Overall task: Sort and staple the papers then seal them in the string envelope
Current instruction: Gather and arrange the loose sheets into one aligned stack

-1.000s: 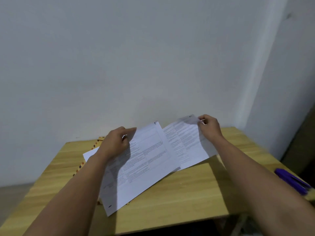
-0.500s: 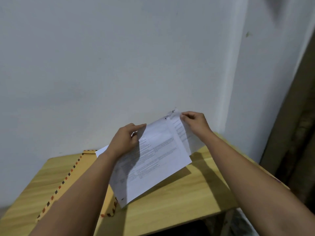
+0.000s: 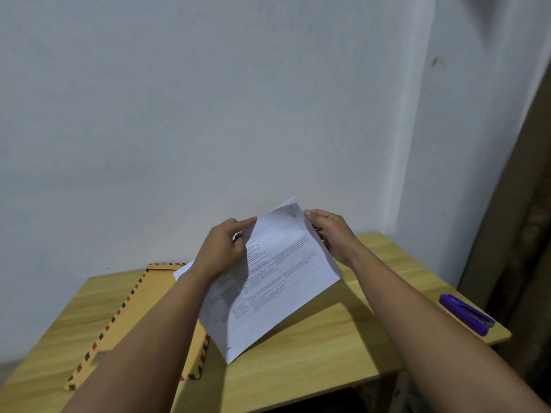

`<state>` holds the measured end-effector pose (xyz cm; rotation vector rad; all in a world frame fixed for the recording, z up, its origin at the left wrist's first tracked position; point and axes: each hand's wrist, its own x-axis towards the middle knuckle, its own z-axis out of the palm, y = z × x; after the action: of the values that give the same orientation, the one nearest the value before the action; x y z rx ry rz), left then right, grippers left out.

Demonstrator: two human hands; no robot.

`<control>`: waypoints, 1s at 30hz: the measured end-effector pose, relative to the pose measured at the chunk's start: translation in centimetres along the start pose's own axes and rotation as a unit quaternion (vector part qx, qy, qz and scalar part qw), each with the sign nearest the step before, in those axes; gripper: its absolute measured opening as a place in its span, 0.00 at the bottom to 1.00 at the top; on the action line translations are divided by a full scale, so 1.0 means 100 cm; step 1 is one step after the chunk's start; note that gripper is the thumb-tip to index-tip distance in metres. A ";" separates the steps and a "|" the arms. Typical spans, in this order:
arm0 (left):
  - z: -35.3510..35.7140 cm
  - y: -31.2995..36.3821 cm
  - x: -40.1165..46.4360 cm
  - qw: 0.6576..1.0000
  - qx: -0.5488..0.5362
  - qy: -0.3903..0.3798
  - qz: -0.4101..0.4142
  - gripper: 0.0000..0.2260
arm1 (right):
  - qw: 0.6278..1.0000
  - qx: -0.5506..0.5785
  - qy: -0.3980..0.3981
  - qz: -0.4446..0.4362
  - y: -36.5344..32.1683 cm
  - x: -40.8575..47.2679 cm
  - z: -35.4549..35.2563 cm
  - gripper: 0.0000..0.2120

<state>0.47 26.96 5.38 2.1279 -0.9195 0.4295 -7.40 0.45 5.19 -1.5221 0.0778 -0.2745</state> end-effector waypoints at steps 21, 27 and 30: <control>-0.003 -0.006 -0.008 0.992 -0.054 -0.053 -0.098 0.13 | 0.998 0.016 0.009 -0.057 0.003 -0.001 0.007 0.09; -0.006 -0.002 -0.003 0.995 -0.044 -0.030 -0.088 0.07 | 0.998 -0.001 0.013 -0.062 0.000 -0.002 0.004 0.09; -0.007 0.001 0.000 0.997 -0.029 -0.014 -0.067 0.09 | 0.995 -0.040 0.041 -0.080 0.001 -0.001 0.005 0.08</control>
<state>0.42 27.40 5.90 2.1314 -0.7903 0.3015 -7.40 0.92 5.10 -1.5994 0.0322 -0.4672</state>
